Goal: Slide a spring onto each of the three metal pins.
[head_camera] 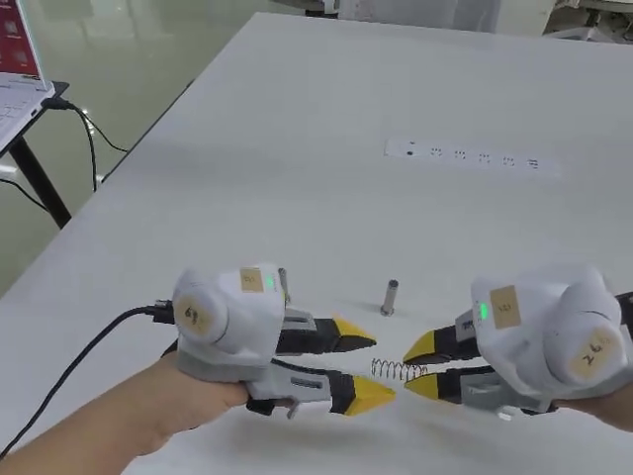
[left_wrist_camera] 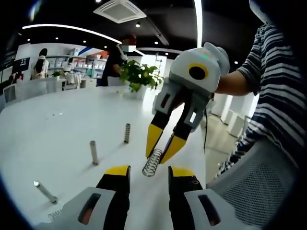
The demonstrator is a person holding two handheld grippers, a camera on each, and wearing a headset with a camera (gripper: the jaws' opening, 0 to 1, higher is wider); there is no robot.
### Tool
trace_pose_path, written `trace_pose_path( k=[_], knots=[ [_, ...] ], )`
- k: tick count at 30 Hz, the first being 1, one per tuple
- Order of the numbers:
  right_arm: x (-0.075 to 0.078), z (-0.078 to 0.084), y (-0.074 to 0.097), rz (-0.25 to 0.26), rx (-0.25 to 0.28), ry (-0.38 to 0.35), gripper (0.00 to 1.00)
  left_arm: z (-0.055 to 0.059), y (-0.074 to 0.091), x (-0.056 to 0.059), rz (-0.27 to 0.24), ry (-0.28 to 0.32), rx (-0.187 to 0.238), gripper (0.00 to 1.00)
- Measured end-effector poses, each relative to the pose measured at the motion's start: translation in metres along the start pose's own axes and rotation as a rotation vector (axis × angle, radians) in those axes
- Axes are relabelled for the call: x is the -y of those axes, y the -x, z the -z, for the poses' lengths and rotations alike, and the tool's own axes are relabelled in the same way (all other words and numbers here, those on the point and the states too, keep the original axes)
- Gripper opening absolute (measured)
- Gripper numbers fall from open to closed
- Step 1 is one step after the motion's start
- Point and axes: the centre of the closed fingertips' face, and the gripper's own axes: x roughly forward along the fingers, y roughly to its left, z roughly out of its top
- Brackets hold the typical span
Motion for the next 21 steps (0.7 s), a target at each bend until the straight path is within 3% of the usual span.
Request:
trace_pose_path(
  k=[10,21],
  knots=[
    [-0.0033,-0.0036,0.0019,-0.006,0.007,0.014,0.08,-0.0025,-0.0023,0.0069,0.035,-0.013,0.008,0.06],
    [-0.0058,-0.0033,0.0049,-0.005,0.012,0.012,0.08,-0.0030,-0.0034,0.0107,0.054,-0.040,0.005,0.04]
  ],
)
